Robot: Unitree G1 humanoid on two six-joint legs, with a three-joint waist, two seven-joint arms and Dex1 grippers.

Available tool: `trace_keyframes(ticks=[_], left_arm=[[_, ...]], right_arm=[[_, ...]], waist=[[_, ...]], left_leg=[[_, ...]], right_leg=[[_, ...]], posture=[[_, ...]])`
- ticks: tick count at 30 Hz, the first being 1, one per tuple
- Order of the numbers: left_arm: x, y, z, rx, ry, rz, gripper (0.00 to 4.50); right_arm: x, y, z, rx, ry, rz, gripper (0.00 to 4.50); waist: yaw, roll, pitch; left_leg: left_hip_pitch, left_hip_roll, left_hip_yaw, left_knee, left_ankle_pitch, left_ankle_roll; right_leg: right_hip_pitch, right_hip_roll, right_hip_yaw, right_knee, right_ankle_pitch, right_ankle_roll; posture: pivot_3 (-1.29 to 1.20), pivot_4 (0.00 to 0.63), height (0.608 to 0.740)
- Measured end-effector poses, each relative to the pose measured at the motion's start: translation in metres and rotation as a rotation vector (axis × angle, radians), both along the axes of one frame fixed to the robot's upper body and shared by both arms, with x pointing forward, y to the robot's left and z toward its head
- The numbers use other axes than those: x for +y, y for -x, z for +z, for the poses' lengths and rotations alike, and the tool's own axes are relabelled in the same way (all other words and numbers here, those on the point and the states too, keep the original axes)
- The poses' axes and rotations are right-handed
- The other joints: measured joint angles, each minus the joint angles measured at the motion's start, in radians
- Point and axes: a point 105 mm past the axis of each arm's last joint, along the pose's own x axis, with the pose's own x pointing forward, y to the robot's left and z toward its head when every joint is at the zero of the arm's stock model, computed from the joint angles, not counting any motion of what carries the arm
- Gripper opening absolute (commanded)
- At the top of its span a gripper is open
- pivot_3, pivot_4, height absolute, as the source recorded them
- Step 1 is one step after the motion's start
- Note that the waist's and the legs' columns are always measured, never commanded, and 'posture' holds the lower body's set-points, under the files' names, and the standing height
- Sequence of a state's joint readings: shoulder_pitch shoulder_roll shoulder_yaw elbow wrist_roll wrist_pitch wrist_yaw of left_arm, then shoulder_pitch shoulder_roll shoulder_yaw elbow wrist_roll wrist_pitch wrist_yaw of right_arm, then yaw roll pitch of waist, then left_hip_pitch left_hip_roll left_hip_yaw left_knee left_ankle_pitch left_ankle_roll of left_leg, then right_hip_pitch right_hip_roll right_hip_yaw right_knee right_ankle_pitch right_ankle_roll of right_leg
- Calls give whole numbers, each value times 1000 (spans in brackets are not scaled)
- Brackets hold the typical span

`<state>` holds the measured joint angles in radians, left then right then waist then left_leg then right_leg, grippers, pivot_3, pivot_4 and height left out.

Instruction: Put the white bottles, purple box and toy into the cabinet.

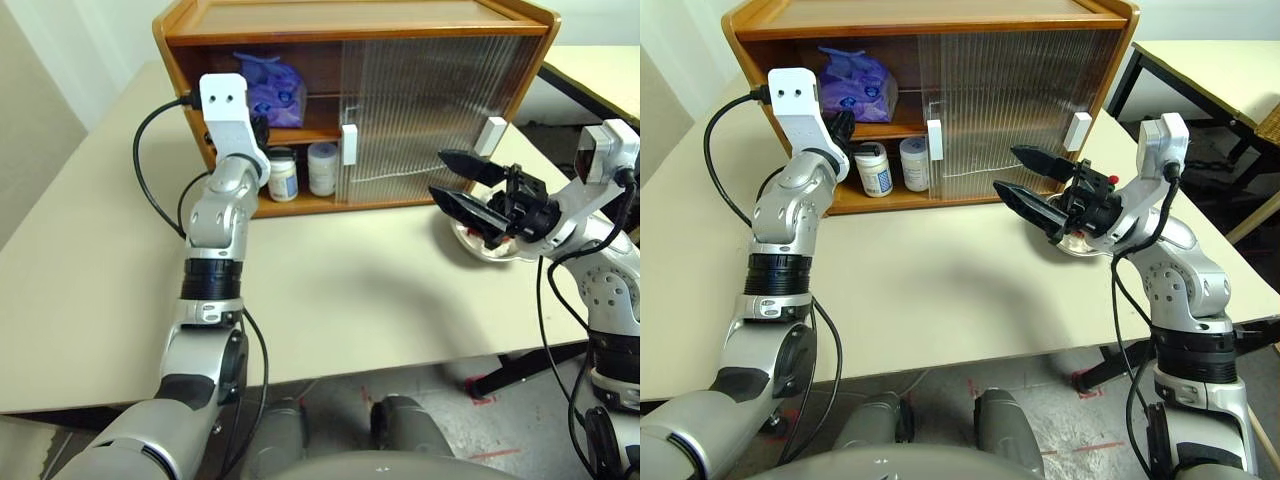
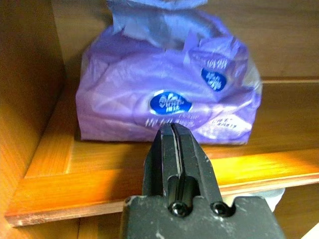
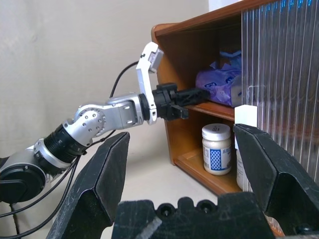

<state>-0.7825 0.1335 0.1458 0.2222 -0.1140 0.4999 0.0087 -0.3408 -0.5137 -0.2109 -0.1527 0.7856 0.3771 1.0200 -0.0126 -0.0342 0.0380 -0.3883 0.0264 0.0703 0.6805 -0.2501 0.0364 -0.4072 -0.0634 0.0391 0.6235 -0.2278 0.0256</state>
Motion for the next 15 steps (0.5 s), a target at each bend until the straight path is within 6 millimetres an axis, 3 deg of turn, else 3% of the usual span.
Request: trace_keyframes(ticks=[15], left_arm=[[-7, -22, 2, -10, 6, 4, 14]], right_arm=[[0, 0, 0, -2, 0, -1, 4500]], waist=[[-2, 0, 0]], left_leg=[[0, 0, 0, 0, 0, 0]], right_leg=[[0, 0, 0, 0, 0, 0]], posture=[[-44, 0, 740]])
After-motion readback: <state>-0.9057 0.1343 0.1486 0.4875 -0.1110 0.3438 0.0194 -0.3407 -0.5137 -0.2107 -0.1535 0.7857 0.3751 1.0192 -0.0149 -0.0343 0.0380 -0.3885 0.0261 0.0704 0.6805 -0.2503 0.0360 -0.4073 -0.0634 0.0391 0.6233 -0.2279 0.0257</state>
